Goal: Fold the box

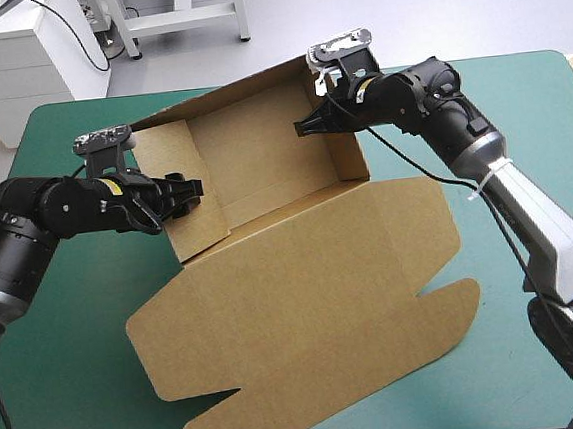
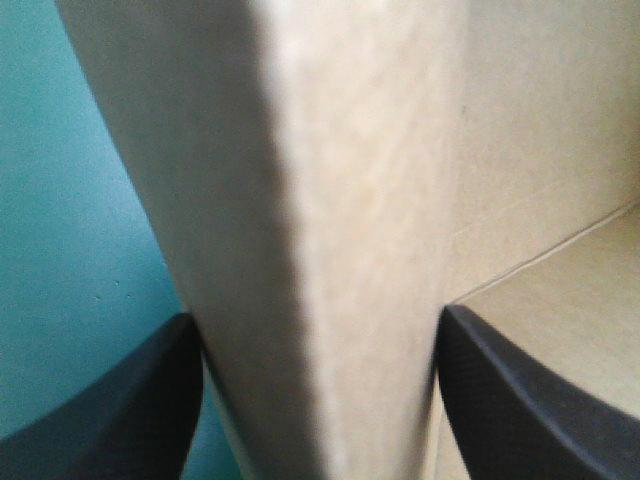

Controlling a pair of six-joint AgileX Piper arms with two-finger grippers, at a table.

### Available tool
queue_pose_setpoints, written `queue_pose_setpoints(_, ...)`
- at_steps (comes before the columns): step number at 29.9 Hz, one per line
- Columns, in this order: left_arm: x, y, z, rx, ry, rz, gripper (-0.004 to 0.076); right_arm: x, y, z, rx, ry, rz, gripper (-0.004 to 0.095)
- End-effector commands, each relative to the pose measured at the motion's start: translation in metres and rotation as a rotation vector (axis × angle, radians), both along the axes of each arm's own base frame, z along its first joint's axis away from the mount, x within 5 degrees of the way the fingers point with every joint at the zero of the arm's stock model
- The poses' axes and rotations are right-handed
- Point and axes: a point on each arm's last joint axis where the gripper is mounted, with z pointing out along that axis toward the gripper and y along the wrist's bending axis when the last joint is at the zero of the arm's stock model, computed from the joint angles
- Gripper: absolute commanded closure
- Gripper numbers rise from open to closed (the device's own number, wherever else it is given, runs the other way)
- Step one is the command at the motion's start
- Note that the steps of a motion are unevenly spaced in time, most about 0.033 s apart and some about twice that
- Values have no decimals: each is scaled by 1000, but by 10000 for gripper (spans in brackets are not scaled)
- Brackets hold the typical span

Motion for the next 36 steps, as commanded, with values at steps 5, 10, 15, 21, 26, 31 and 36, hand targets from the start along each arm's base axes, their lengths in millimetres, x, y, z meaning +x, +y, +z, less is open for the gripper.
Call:
queue_pose_setpoints(5, 12, -11, 12, -67, -138, 26, 372, -22, 4, 36, 146, -52, 39, 922)
queue_pose_setpoints(10, 17, -7, 17, -28, -224, 39, 517, -23, 5, 36, 157, -43, 43, 922)
queue_pose_setpoints(15, 21, -4, 20, 30, -306, 30, 730, -24, 3, 33, 119, -25, 47, 923)
queue_pose_setpoints(21, 24, -5, 21, 76, -347, -14, 731, -24, -2, 29, 48, -5, 29, 923)
queue_pose_setpoints(26, 29, -7, 22, 135, -344, -67, 731, -23, -10, 24, -39, 24, -33, 923)
queue_pose_setpoints(31, 51, -15, 20, 211, -257, -138, 731, -22, -17, 15, -121, 85, -89, 923)
queue_pose_setpoints(36, 73, -23, 15, 229, -184, -152, 731, -13, -14, -13, -201, 217, -110, 923)
